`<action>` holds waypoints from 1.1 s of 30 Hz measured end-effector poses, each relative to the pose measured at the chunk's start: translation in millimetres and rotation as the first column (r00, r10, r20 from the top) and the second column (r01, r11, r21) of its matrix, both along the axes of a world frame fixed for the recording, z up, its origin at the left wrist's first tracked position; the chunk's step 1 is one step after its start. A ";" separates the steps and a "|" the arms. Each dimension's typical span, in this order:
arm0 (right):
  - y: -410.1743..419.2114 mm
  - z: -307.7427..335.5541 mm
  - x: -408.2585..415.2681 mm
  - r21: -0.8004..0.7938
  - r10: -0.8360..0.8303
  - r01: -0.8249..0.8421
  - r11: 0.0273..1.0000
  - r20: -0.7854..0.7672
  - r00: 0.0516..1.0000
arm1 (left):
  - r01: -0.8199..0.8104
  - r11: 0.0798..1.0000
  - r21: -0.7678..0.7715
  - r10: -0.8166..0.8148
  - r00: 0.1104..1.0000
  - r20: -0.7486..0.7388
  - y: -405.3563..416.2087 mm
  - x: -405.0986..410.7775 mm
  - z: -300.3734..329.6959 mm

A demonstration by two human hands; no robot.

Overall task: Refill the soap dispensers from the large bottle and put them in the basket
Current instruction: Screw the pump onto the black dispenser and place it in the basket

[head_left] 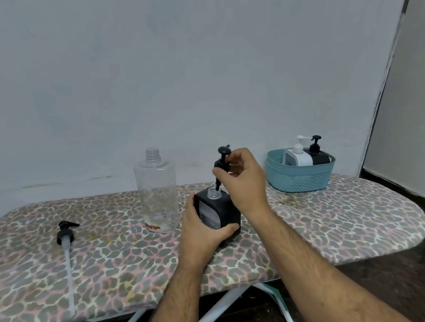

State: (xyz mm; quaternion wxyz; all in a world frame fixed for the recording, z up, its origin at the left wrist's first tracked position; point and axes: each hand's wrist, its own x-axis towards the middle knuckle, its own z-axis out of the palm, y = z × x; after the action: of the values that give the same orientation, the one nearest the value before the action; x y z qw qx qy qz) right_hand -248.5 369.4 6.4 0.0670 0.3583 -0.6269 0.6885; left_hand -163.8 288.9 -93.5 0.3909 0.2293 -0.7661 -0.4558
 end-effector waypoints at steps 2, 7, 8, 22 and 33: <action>-2.0 -4.0 0.3 0.069 0.012 -0.011 0.998 -0.019 1.000 | -0.006 1.000 -0.008 0.006 1.000 0.002 1.5 0.4 -0.5; 0.2 -22.4 -2.8 0.246 0.046 -0.049 0.968 0.017 0.999 | -0.020 1.000 -0.010 0.020 1.000 -0.002 4.0 -1.0 0.6; -0.2 -23.8 -4.0 0.249 0.053 -0.059 0.967 0.031 0.998 | -0.018 1.000 -0.011 0.018 1.000 -0.008 3.4 -1.1 1.6; 6.1 -19.4 -18.3 0.404 0.097 -0.083 0.911 -0.013 0.995 | 0.157 0.987 0.027 -0.158 0.985 0.066 4.1 15.9 12.7; 17.4 -17.5 -27.3 0.429 0.279 -0.285 0.857 0.076 0.957 | 0.136 0.990 0.025 -0.138 0.975 0.173 1.0 28.9 27.4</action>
State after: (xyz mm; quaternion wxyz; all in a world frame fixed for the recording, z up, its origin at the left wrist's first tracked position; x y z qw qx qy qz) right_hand -275.8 386.7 -11.0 -0.1199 0.4480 -0.7060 0.5352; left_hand -134.8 289.9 -66.0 0.2885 0.2177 -0.8083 -0.4648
